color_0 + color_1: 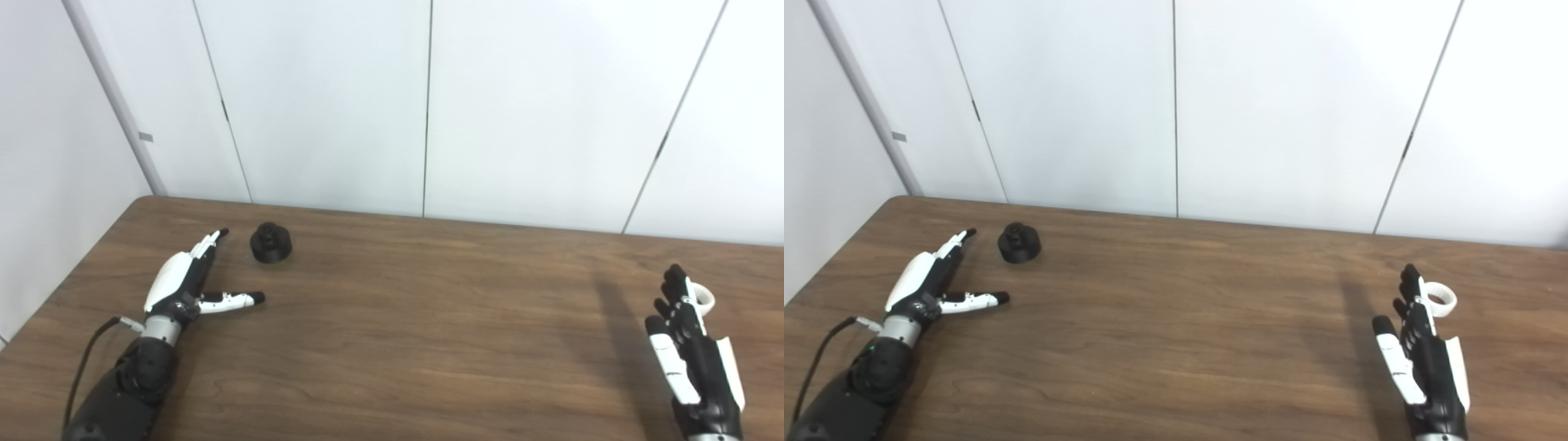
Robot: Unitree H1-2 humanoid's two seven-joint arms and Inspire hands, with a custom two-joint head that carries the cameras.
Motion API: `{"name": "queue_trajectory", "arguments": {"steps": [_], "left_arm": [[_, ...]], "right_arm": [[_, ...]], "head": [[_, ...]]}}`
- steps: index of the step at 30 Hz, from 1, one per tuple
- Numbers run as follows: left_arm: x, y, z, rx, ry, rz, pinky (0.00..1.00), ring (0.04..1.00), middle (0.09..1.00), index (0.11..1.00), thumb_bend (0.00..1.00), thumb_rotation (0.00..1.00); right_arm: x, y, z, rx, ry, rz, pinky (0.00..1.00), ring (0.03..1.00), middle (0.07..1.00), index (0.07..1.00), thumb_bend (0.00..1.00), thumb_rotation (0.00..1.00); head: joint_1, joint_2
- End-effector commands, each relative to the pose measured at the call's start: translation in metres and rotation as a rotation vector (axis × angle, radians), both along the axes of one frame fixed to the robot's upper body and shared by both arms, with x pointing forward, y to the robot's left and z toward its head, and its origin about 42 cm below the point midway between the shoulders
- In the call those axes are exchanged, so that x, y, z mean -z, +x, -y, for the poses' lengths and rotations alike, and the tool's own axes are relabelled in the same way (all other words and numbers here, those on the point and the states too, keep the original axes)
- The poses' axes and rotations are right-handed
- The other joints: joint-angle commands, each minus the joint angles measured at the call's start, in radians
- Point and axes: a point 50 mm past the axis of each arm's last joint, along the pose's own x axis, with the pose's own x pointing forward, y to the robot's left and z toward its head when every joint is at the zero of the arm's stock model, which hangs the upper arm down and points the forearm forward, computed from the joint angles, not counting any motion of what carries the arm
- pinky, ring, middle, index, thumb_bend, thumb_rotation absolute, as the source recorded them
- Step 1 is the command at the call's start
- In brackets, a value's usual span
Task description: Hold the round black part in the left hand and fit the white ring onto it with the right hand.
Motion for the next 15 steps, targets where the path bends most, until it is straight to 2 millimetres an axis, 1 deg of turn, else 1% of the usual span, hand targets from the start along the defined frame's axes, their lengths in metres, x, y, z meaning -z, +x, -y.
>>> {"name": "queue_trajectory", "arguments": {"steps": [1,2,4,7,9,13,15], "left_arm": [[-0.0199,0.0117,-0.0136,-0.008,0.015,0.034,0.99,0.998,1.000,0.968,1.00,0.36],[-0.0191,0.0123,-0.0142,-0.011,0.017,0.032,0.98,0.993,1.000,0.968,1.00,0.36],[-0.0180,0.0130,-0.0141,-0.017,0.017,0.028,0.97,0.990,1.000,0.967,1.00,0.37],[-0.0166,0.0143,-0.0140,-0.026,0.006,0.012,0.96,0.992,1.000,0.969,1.00,0.36],[-0.0157,0.0152,-0.0145,-0.030,0.004,0.003,0.97,0.995,1.000,0.969,1.00,0.36],[-0.0151,0.0182,-0.0170,-0.029,0.029,-0.025,0.99,0.998,1.000,0.957,1.00,0.37],[-0.0153,0.0201,-0.0180,-0.025,0.053,-0.040,0.99,1.000,1.000,0.946,1.00,0.36]], "right_arm": [[0.0329,-0.0164,0.0082,0.027,0.001,-0.096,0.98,1.000,0.992,0.997,0.40,0.79],[0.0328,-0.0165,0.0090,0.026,0.002,-0.094,0.96,0.995,0.990,0.994,0.40,0.79],[0.0328,-0.0167,0.0103,0.022,0.006,-0.094,0.94,0.993,0.989,0.992,0.39,0.78],[0.0322,-0.0170,0.0116,0.019,0.003,-0.095,0.96,1.000,0.992,0.997,0.40,0.79],[0.0315,-0.0173,0.0117,0.008,0.020,-0.094,0.99,1.000,0.998,1.000,0.40,0.79],[0.0310,-0.0181,0.0125,0.013,0.017,-0.097,1.00,1.000,0.995,1.000,0.40,0.79],[0.0307,-0.0188,0.0125,0.014,0.013,-0.094,0.99,1.000,0.992,1.000,0.40,0.78]], "head": [[0.005,0.000],[0.010,-0.001],[0.016,-0.001],[0.018,-0.002],[0.021,0.001],[0.021,-0.001],[0.021,0.000]]}}
